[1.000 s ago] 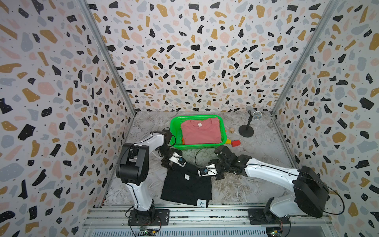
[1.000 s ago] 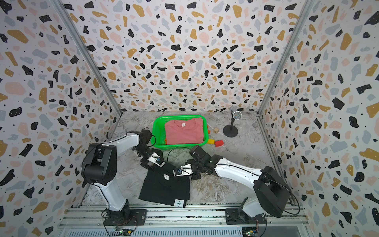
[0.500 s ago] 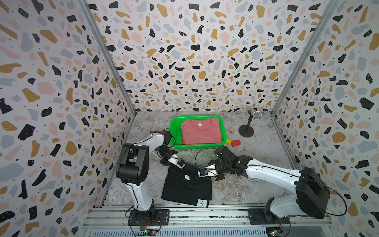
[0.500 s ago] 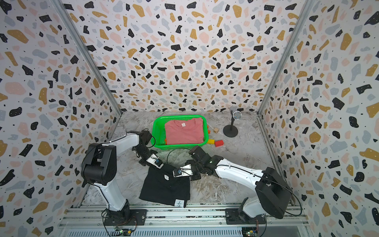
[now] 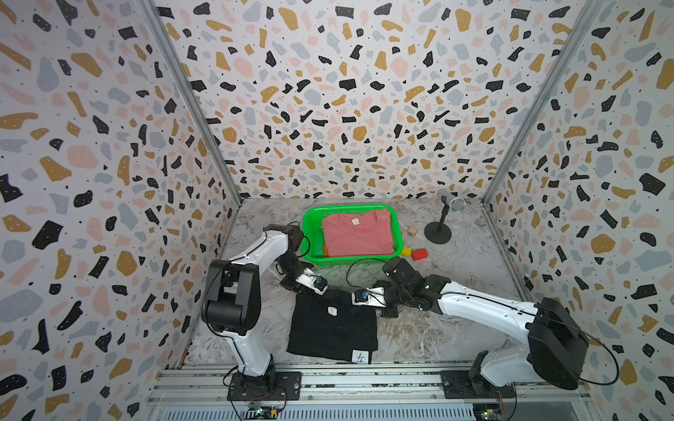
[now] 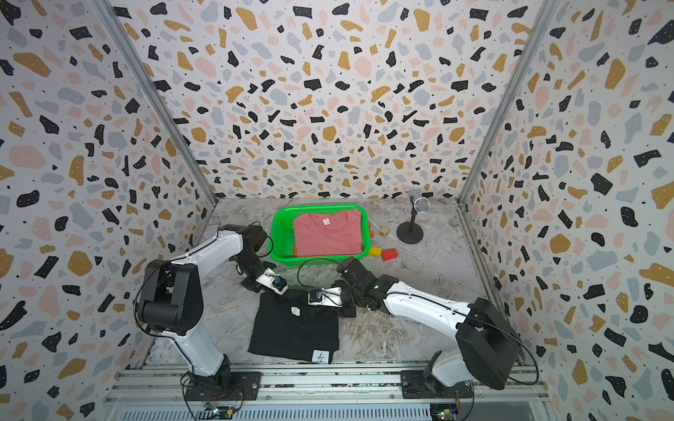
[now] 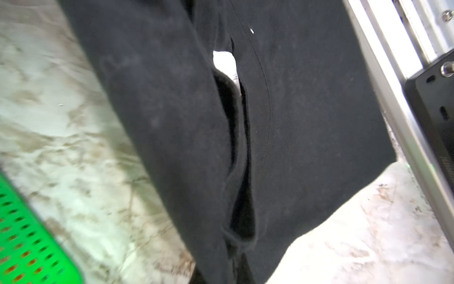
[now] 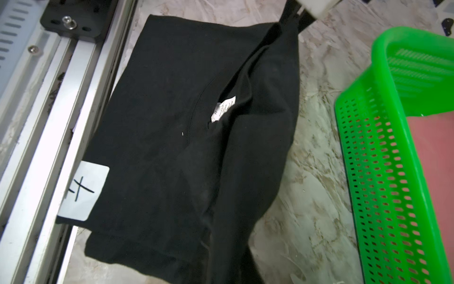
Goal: Put the folded t-shirts into the basket
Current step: Pick up the T-shirt from the center of the board, then place the T-shirt in the bin.
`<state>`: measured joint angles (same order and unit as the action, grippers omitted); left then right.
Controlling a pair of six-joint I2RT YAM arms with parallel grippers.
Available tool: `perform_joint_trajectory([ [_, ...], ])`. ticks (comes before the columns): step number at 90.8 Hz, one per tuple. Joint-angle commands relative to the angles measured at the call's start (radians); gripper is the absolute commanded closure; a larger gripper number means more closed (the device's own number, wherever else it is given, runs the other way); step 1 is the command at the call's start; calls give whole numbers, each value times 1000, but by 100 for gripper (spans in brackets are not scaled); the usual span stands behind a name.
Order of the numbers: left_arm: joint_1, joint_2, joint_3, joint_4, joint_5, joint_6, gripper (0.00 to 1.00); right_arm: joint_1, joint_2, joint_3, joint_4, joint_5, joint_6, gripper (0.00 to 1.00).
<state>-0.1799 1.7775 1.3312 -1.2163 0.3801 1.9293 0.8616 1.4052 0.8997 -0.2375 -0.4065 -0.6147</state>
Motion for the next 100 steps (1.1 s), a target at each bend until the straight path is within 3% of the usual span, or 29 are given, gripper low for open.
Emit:
perform_joint_trajectory([
  [1, -2, -41, 114, -173, 13, -81, 100, -39, -63, 95, -1, -28, 159, 100],
  [19, -3, -60, 371, -287, 84, -261, 100, -123, -7, 314, -147, -1, 280, 100],
  [38, -2, -29, 526, -135, 49, -449, 100, -225, 109, 506, -212, 59, 311, 100],
  [48, -4, 27, 603, -60, 71, -538, 100, -250, 167, 575, -213, 156, 315, 100],
  [57, -16, 111, 698, -60, 92, -567, 100, -274, 220, 634, -230, 206, 292, 100],
  [100, -74, 455, 1037, 29, 12, -628, 100, -407, 458, 858, -259, 186, 241, 100],
])
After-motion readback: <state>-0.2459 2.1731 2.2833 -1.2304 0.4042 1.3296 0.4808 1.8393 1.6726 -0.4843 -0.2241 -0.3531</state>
